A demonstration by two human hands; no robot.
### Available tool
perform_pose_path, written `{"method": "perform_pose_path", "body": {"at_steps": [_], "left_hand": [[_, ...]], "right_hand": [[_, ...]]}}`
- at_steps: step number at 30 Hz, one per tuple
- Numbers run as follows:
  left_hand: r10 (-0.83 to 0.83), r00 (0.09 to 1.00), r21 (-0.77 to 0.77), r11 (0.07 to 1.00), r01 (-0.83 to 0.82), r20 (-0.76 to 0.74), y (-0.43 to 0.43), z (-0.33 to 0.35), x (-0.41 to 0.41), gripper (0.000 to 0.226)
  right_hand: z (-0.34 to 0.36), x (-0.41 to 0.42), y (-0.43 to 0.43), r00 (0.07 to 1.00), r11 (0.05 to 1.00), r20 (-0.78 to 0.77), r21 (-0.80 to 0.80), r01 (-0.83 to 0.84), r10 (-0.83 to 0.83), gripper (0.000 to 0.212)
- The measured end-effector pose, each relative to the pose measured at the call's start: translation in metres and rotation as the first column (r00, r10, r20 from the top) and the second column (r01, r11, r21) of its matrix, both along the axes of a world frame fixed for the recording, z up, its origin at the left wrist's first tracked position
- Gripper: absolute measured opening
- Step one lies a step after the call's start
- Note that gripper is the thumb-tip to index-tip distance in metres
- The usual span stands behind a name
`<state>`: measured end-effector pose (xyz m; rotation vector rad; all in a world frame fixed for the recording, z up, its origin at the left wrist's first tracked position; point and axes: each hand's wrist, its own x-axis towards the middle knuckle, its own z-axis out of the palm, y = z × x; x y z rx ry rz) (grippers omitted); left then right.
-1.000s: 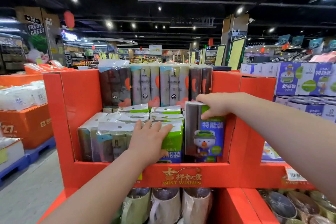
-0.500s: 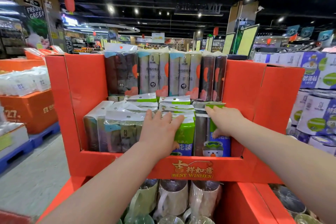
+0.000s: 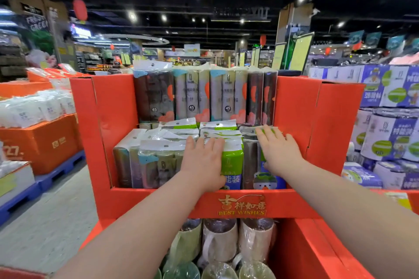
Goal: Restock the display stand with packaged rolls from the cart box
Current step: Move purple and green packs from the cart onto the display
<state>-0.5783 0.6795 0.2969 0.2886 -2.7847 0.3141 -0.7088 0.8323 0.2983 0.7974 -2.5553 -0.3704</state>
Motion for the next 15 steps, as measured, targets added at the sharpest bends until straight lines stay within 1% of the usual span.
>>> {"method": "perform_pose_path", "body": {"at_steps": [2, 4, 6, 9, 13, 15], "left_hand": [[0.033, 0.998, 0.011, 0.999, -0.033, 0.046, 0.001, 0.004, 0.002, 0.088], [0.070, 0.996, -0.016, 0.997, -0.069, 0.057, 0.006, 0.006, 0.006, 0.084], [0.116, 0.993, -0.027, 0.993, -0.115, 0.004, 0.017, 0.005, 0.013, 0.077], [0.154, 0.984, 0.019, 0.988, -0.153, -0.094, 0.042, -0.001, 0.029, 0.067], [0.171, 0.983, 0.076, 0.983, -0.166, -0.062, 0.072, -0.024, 0.071, 0.055], [0.213, 0.977, 0.140, 0.968, -0.208, -0.020, 0.082, -0.041, 0.103, 0.046]], "right_hand": [[-0.006, 0.010, 0.007, 0.998, 0.995, -0.036, -0.092, -0.047, 0.044, 0.090], [-0.007, 0.020, 0.019, 0.994, 0.983, -0.058, -0.153, -0.101, 0.093, 0.085], [-0.005, 0.031, 0.034, 0.986, 0.979, -0.002, -0.119, -0.165, 0.166, 0.073], [-0.006, 0.055, 0.057, 0.966, 0.964, 0.045, -0.089, -0.250, 0.255, 0.055], [-0.025, 0.094, 0.076, 0.914, 0.923, 0.128, -0.063, -0.379, 0.385, 0.043], [-0.040, 0.117, 0.077, 0.862, 0.883, 0.193, -0.069, -0.464, 0.468, 0.040]]}}
